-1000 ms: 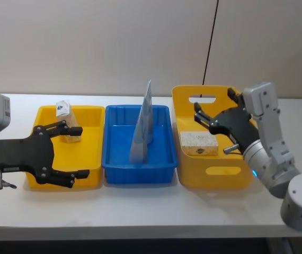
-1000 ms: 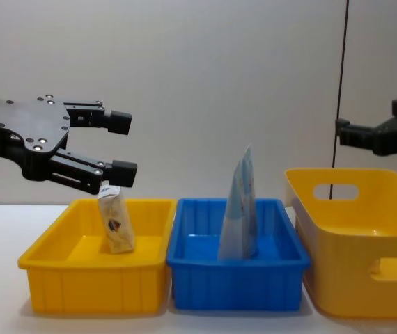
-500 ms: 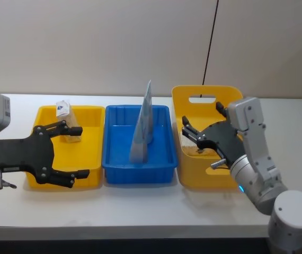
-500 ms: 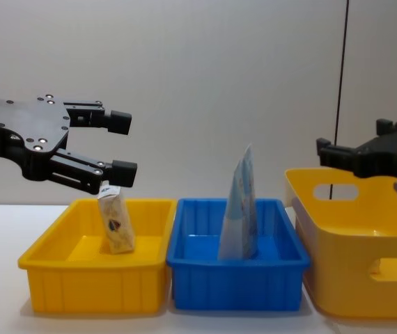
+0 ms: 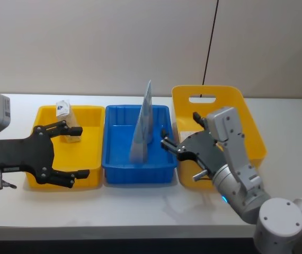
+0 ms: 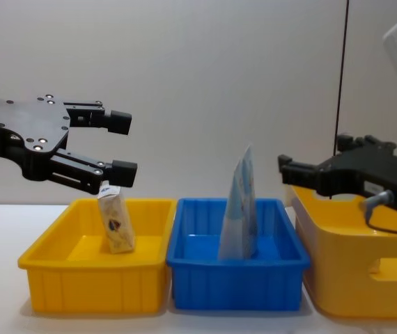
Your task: Bimanual collaborative sorting of washing and personal care products
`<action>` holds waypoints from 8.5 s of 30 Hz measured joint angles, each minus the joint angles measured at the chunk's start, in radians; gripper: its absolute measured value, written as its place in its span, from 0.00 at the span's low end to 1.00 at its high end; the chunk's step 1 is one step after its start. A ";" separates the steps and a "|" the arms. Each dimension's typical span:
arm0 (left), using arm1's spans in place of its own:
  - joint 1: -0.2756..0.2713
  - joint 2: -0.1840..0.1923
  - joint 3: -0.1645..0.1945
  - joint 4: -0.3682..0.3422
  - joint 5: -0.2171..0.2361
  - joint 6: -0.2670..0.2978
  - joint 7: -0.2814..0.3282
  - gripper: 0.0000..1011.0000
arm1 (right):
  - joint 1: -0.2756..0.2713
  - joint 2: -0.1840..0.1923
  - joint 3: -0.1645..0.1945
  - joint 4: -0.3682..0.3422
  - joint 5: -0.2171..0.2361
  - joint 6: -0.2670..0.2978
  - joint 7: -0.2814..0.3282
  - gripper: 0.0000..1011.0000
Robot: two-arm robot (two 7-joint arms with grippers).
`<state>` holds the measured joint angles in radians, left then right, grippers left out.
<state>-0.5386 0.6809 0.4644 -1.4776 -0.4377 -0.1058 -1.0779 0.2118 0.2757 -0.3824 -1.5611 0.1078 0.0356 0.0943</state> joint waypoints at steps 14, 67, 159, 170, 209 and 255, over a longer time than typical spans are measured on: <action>0.000 0.000 0.000 0.000 0.000 0.000 0.000 0.99 | 0.021 -0.033 -0.040 0.065 -0.047 -0.008 0.011 0.99; 0.000 0.000 0.000 0.000 0.000 0.000 0.000 0.99 | 0.143 -0.210 -0.079 0.308 -0.232 -0.032 -0.145 0.99; 0.000 0.000 0.000 0.000 0.000 0.000 0.000 0.99 | 0.280 -0.344 0.027 0.526 -0.260 -0.028 -0.144 0.00; 0.000 0.000 0.000 0.000 0.000 0.000 0.000 0.99 | 0.253 -0.332 0.035 0.468 -0.268 -0.008 -0.125 0.00; 0.000 0.000 0.000 0.000 0.000 0.000 0.000 0.99 | 0.227 -0.281 0.161 0.144 -0.183 0.013 -0.027 0.00; 0.000 0.000 0.000 0.000 0.000 0.000 0.000 0.99 | 0.467 -0.281 0.247 0.630 -0.298 -0.166 -0.174 0.57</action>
<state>-0.5386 0.6809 0.4645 -1.4776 -0.4378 -0.1058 -1.0779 0.6789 -0.0057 -0.1356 -0.9314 -0.1905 -0.1306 -0.0797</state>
